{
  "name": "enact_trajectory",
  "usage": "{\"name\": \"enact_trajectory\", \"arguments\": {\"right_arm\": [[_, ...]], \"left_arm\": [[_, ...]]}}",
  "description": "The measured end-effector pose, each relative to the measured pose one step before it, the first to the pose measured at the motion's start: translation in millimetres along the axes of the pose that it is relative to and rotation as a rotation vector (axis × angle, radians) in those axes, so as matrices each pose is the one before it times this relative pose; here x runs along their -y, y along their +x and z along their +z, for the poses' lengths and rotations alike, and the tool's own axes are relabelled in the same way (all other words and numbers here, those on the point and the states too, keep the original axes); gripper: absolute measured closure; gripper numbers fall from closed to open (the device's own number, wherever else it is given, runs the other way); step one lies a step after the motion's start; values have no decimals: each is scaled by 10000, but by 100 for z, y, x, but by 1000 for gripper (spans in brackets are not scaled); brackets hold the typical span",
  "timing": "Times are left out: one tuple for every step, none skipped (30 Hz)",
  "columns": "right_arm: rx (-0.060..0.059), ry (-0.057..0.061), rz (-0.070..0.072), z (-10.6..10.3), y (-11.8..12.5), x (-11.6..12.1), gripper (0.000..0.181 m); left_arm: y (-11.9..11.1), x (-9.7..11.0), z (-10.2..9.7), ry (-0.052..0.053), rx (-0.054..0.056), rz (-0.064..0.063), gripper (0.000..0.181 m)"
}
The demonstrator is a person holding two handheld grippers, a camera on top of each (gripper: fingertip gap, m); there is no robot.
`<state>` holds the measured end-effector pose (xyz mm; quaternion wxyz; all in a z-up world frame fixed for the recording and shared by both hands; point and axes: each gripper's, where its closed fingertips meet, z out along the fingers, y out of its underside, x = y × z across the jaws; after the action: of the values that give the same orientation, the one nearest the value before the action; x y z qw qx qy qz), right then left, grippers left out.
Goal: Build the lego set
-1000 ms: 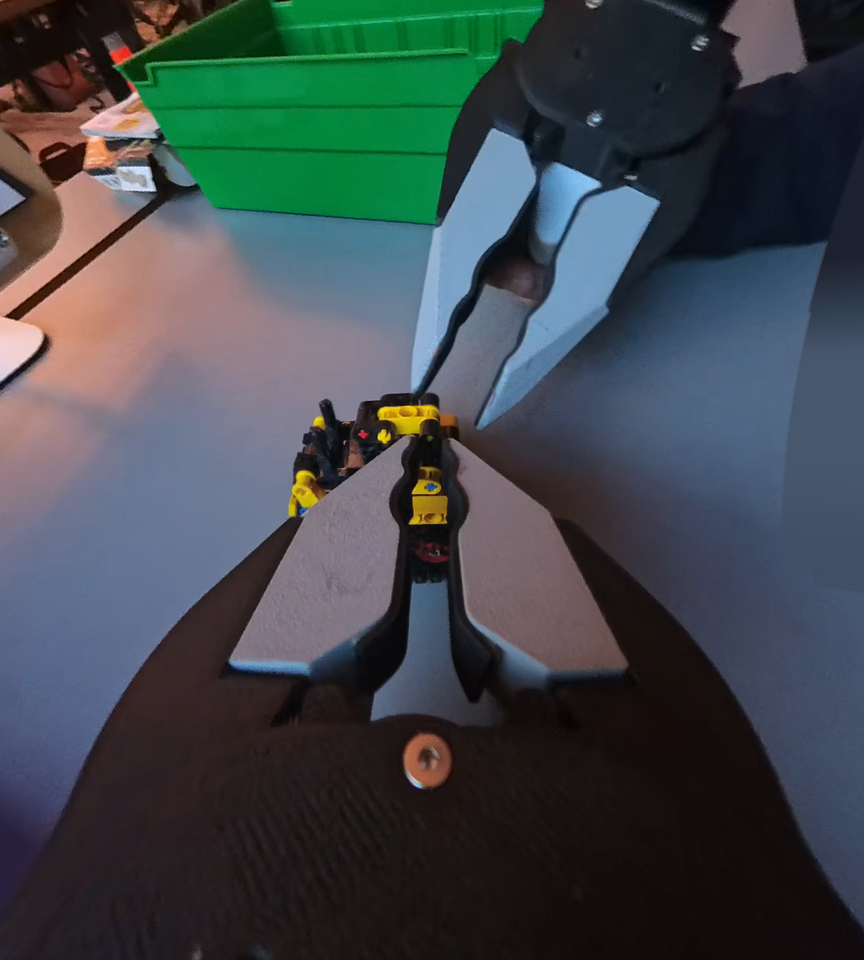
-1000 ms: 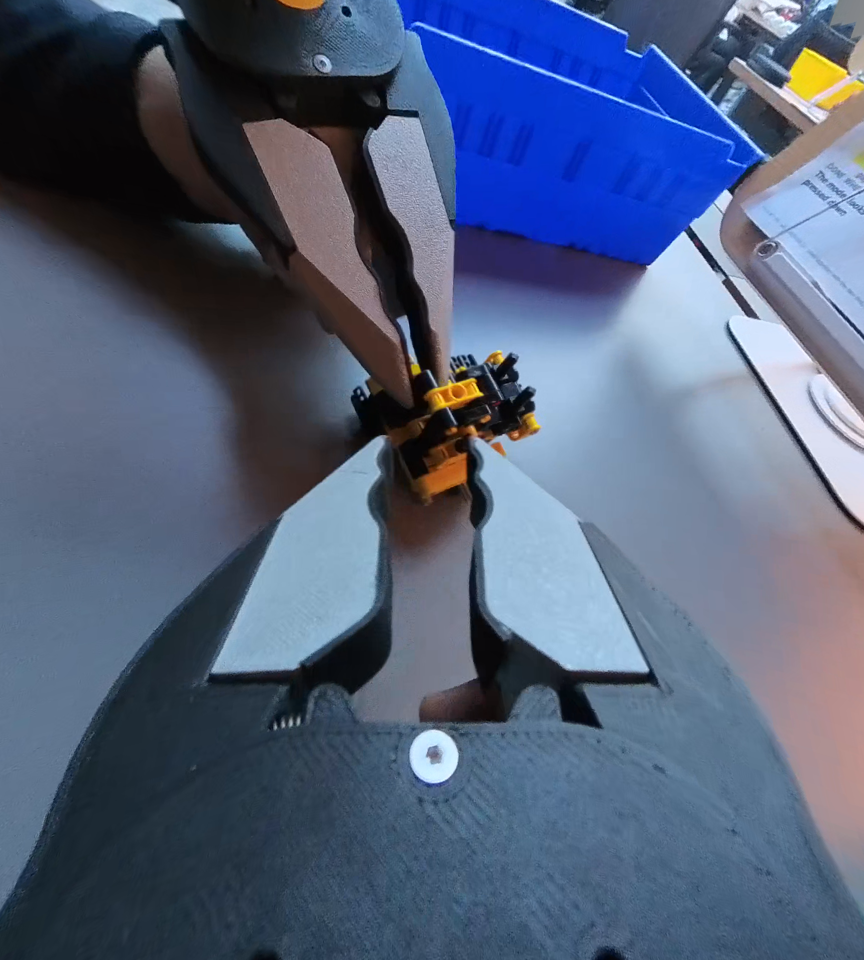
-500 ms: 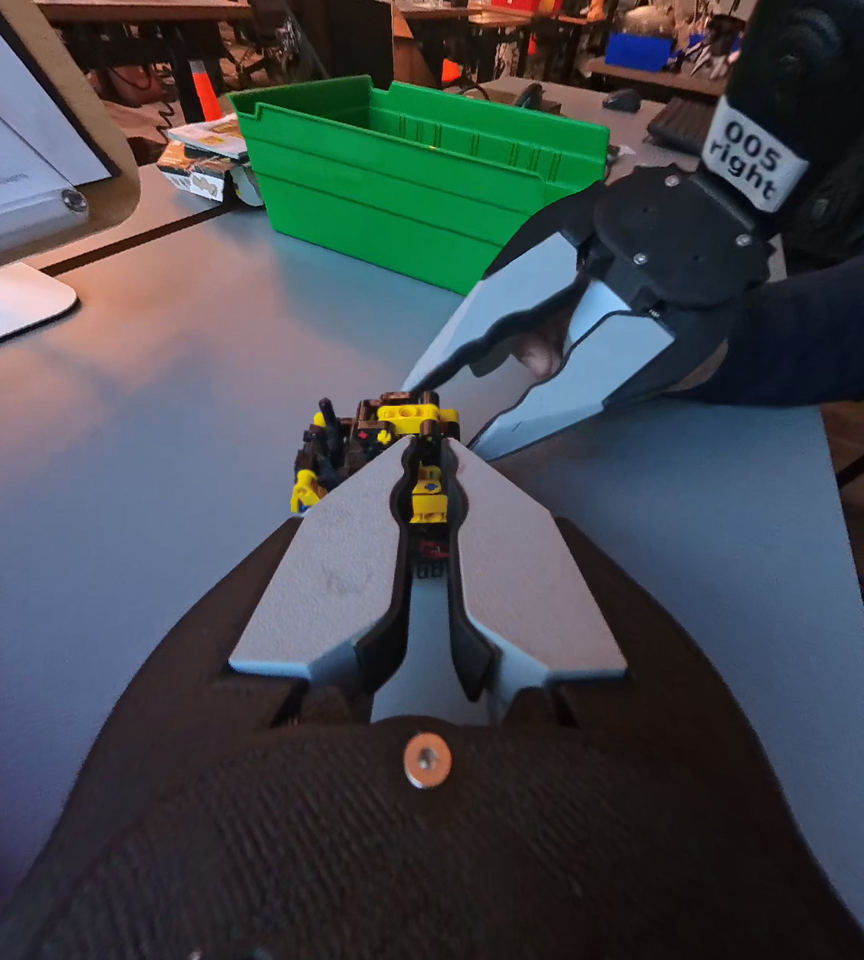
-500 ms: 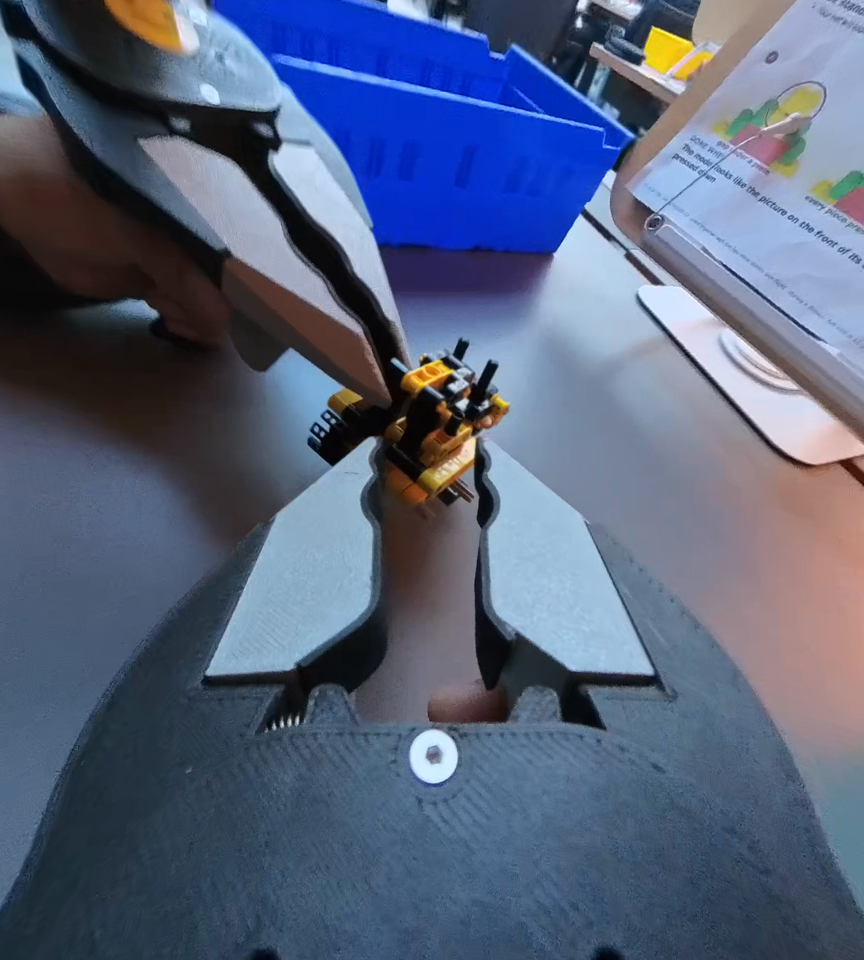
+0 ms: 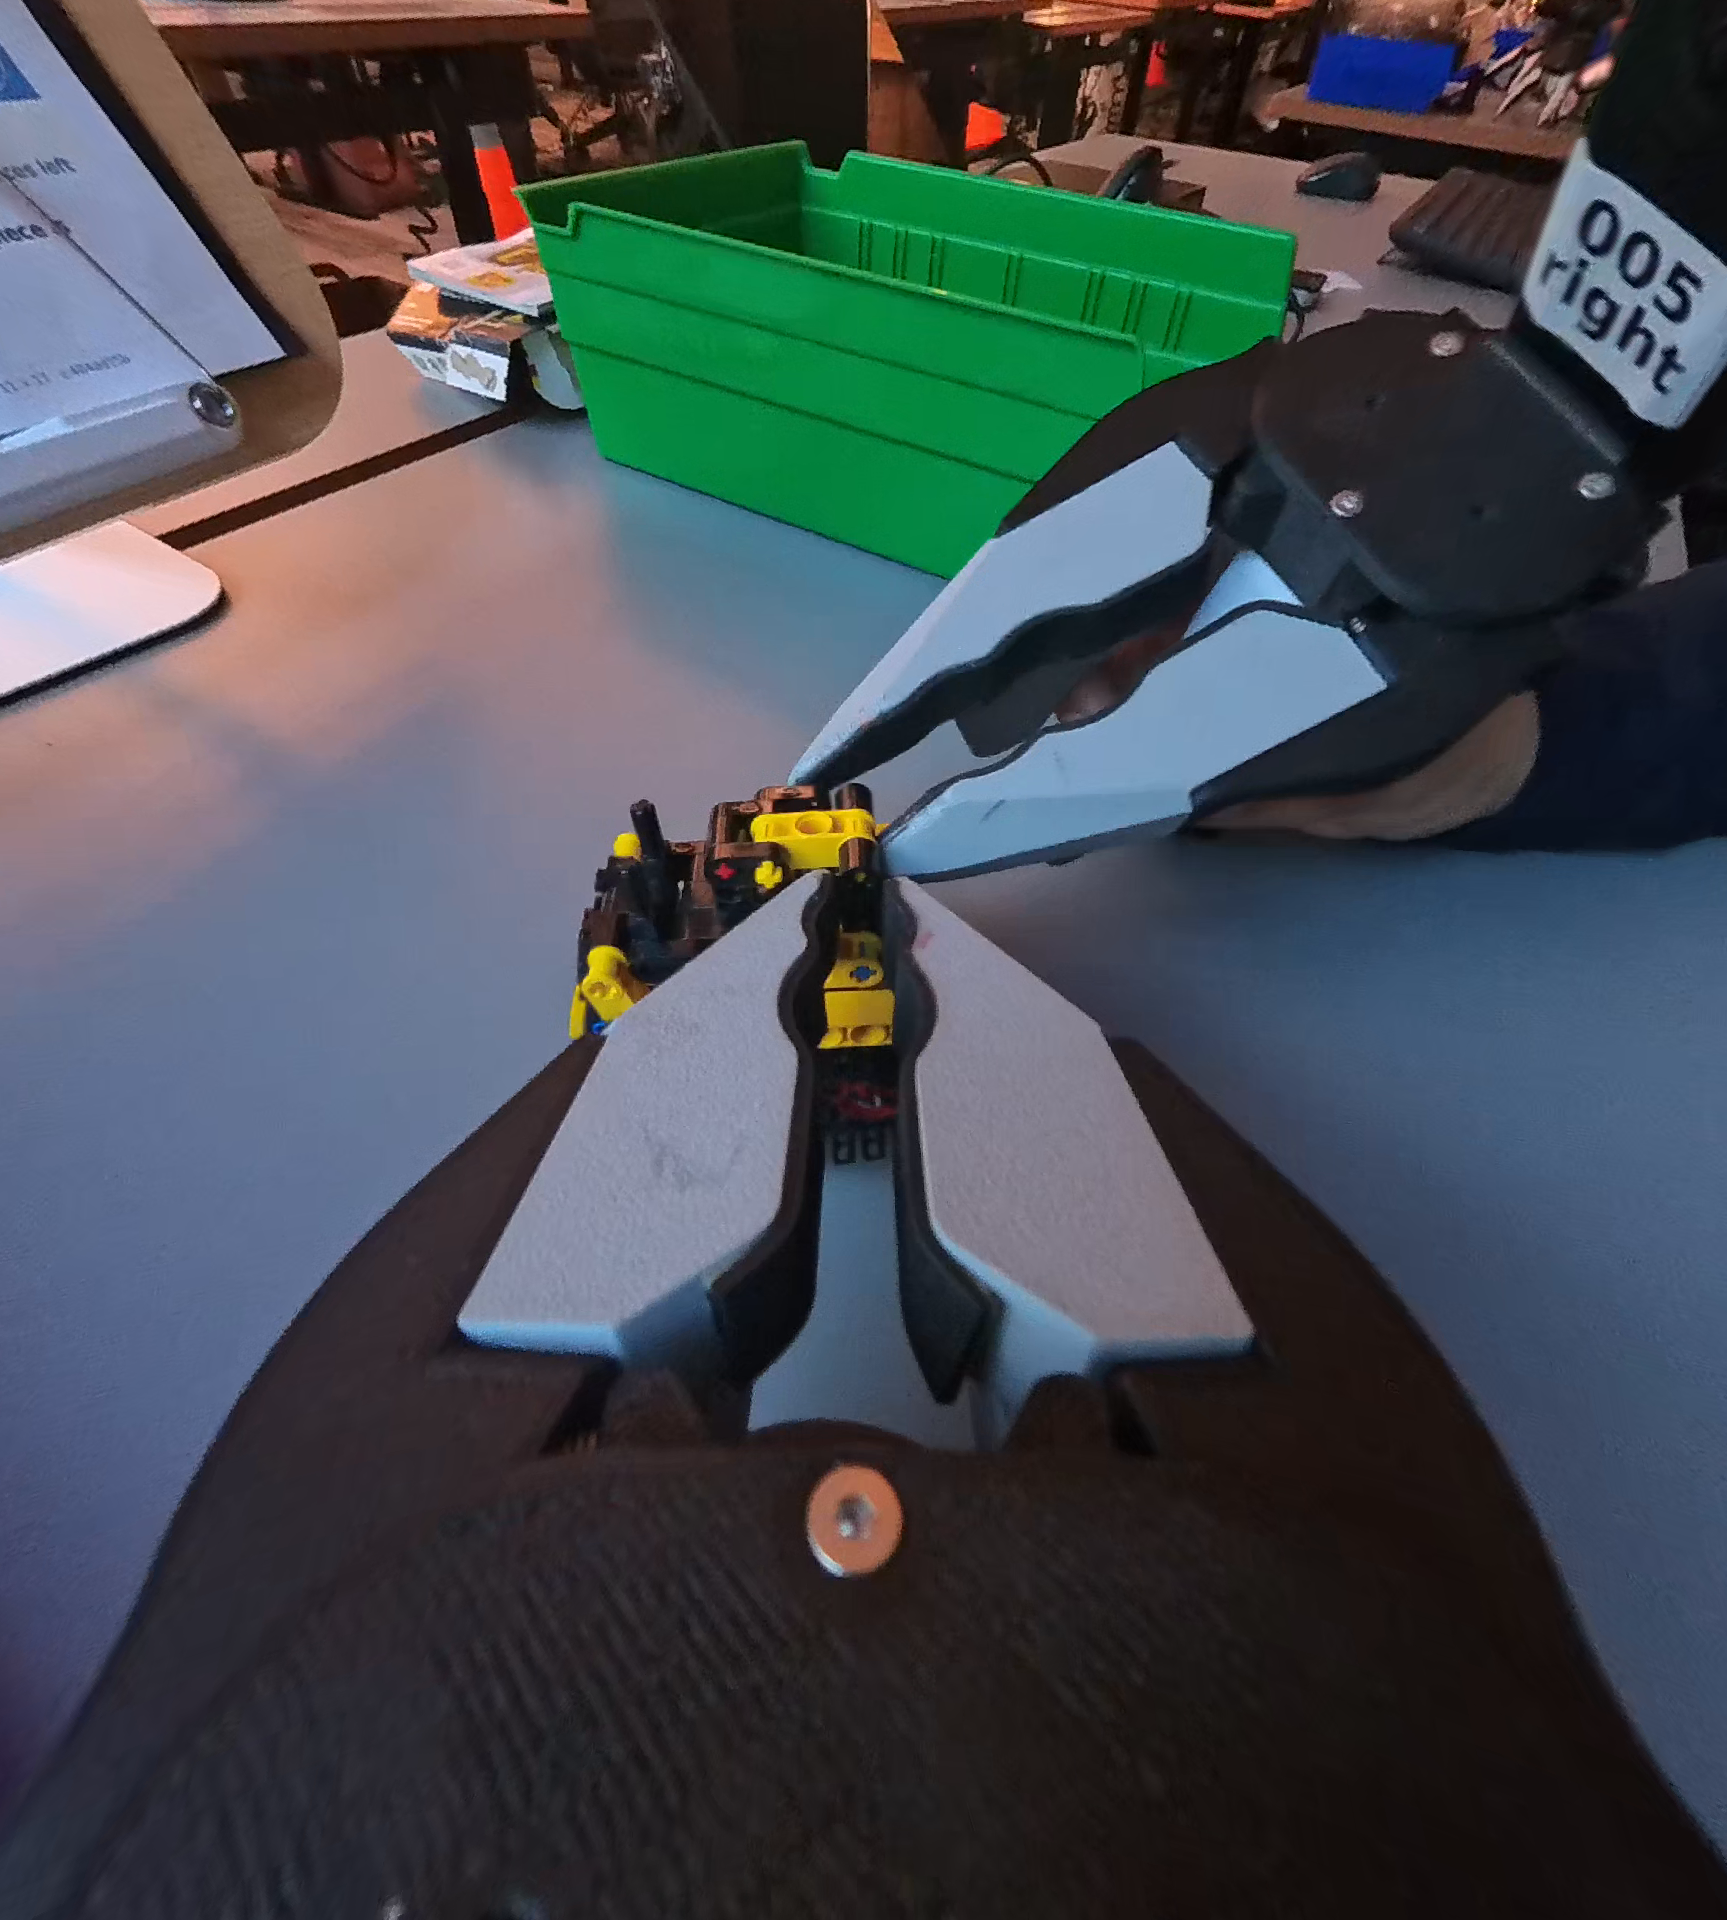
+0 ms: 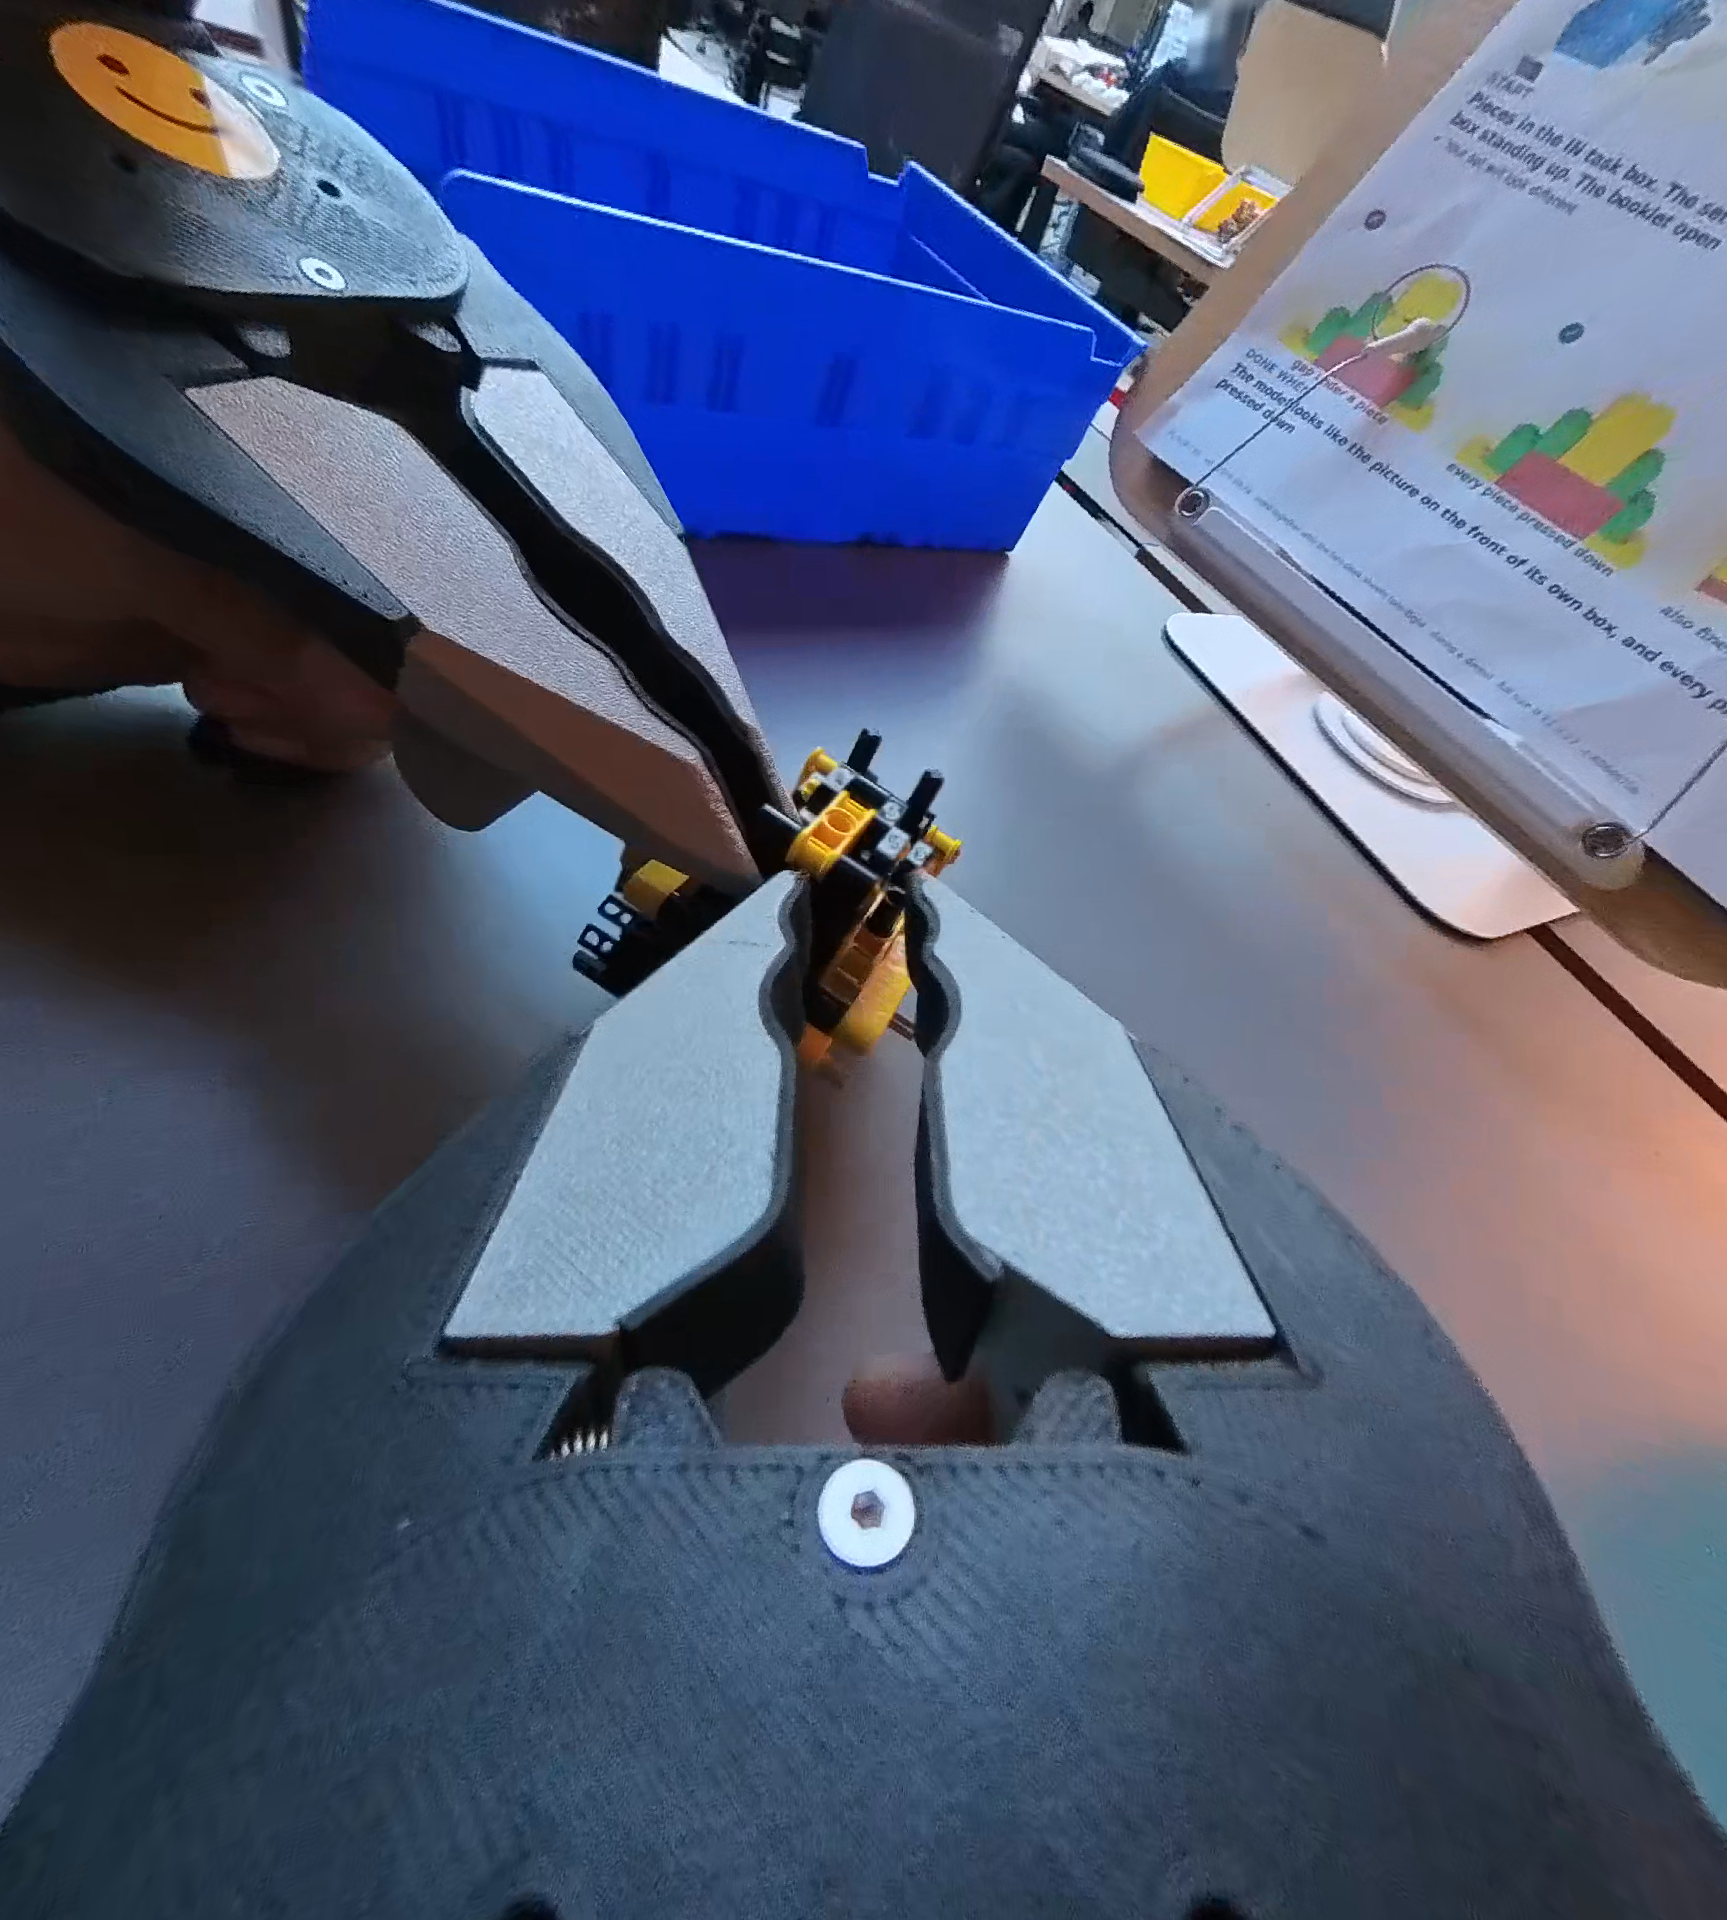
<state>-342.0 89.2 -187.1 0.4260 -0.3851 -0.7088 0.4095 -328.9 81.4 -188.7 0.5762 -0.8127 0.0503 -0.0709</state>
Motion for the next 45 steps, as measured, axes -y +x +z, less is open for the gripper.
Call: {"name": "enact_trajectory", "arguments": {"right_arm": [[-125, -24, -28, 41, 82, 33, 168], [-159, -9, -33, 27, 49, 53, 169], [-157, -15, -176, 46, 18, 22, 169], [-118, -19, -199, 21, 19, -10, 169], [-21, -10, -64, 13, -30, -56, 169], [96, -29, 75, 27, -74, -136, 170], [150, -52, 190, 47, -80, -175, 170], [128, -27, 171, 29, -38, -78, 170], [66, 5, 72, 13, -10, 0, 170], [4, -23, -3, 19, -15, -27, 170], [-21, -29, -31, 22, -5, -40, 170], [6, -8, -9, 7, -1, -18, 170], [43, -13, 24, 16, -20, -29, 170], [57, -9, 55, 3, -13, -32, 170], [55, 8, 59, 3, -13, -1, 170], [37, -8, 18, -6, -25, -24, 170], [11, -24, -21, 10, -32, -47, 170], [12, -1, -12, -7, -20, 0, 170], [29, 14, 21, -12, -20, 12, 170], [29, -1, 35, 0, 5, -22, 170], [20, -8, 19, 2, 2, -22, 170], [16, -1, 12, 10, 3, -8, 170], [39, -4, 46, 1, -2, -18, 170], [47, -16, 63, -5, -10, -26, 170], [31, -20, 40, 6, -3, -40, 170], [27, -20, 26, 2, -9, -35, 170], [41, -26, 46, 19, -15, -43, 170], [38, -12, 52, 26, -5, -26, 170], [17, 3, 28, -3, -1, 3, 170], [5, 3, 3, -11, -11, 10, 170], [14, 4, 10, -3, -8, -1, 170], [18, -4, 17, -5, -4, -3, 170], [15, -8, 14, -14, -5, -20, 170], [9, 9, 9, -8, -5, 3, 170], [3, 17, -14, -24, -10, 13, 171], [19, 39, -91, -38, -4, 30, 171], [27, 37, -152, -56, 9, -8, 170], [29, -9, -119, -42, -50, -22, 171], [80, -41, -52, 1, -97, -50, 170], [96, -37, 33, 12, -34, -60, 170], [88, -30, 30, -14, 12, -82, 172], [168, -50, -106, 23, -99, -142, 172], [234, -58, -251, 22, -186, -169, 172], [100, 7, -285, -60, -15, -119, 172], [-91, 3, -218, -104, 215, -131, 172]], "left_arm": [[-72, 41, -17, 32, -21, -91, 177], [-54, 52, -42, 41, -7, -65, 177], [-52, 27, -65, 27, 61, 32, 177], [-40, -14, -17, -5, 108, 163, 177], [-20, -29, -12, -23, 99, 163, 177], [37, -70, 2, -48, 36, 98, 177], [18, -149, 40, -104, -10, 41, 177], [4, -96, 32, -66, -29, -23, 177], [5, 28, -6, 26, -21, -18, 177], [-12, -6, -18, 0, 10, 2, 177], [-12, -64, 26, -45, 45, 44, 177], [0, -9, 1, -7, 49, 61, 177], [1, -27, -5, -12, 25, 50, 177], [7, -29, -1, -16, 14, 33, 177], [12, 21, -8, 12, 12, 21, 177], [20, 3, -7, 4, 13, 35, 177], [23, -54, 8, -32, 30, 61, 177], [17, -26, -18, -19, 33, 69, 177], [33, 39, -25, 31, 25, 56, 177], [10, -8, -6, 2, 19, 36, 177], [1, -13, 19, -9, 11, 15, 177], [-2, 0, 1, -1, 4, 8, 177], [-6, 11, -4, 8, 28, 54, 177], [14, -23, 9, -12, 48, 127, 177], [16, -18, 26, -26, 62, 132, 177], [2, -15, 8, -17, 49, 111, 177], [5, -38, 2, -25, 43, 92, 177], [-10, -26, 6, -14, 40, 63, 177], [-6, 16, -6, 11, 31, 35, 177], [5, 8, -10, 4, 17, 46, 177], [5, 9, -2, 4, 19, 27, 177], [-1, 4, -13, 4, 18, 25, 177], [8, -6, 12, -13, 6, 16, 177], [19, 11, -10, 10, 0, 5, 177], [6, 28, -1, 25, -5, 6, 177], [12, 32, -1, 25, -41, -21, 177], [54, 17, 36, 17, -102, -64, 177], [71, -9, 50, -10, -122, -99, 176], [81, -18, 28, -23, -68, -19, 176], [76, -38, 39, -34, -42, 79, 176], [90, -107, 85, -77, -88, 210, 175], [82, -70, -47, -29, -93, 342, 174], [-66, 288, -232, 231, 19, 330, 173], [-138, 525, -361, 411, 71, 277, 169], [-173, 231, -350, 218, 30, 255, 165]]}}
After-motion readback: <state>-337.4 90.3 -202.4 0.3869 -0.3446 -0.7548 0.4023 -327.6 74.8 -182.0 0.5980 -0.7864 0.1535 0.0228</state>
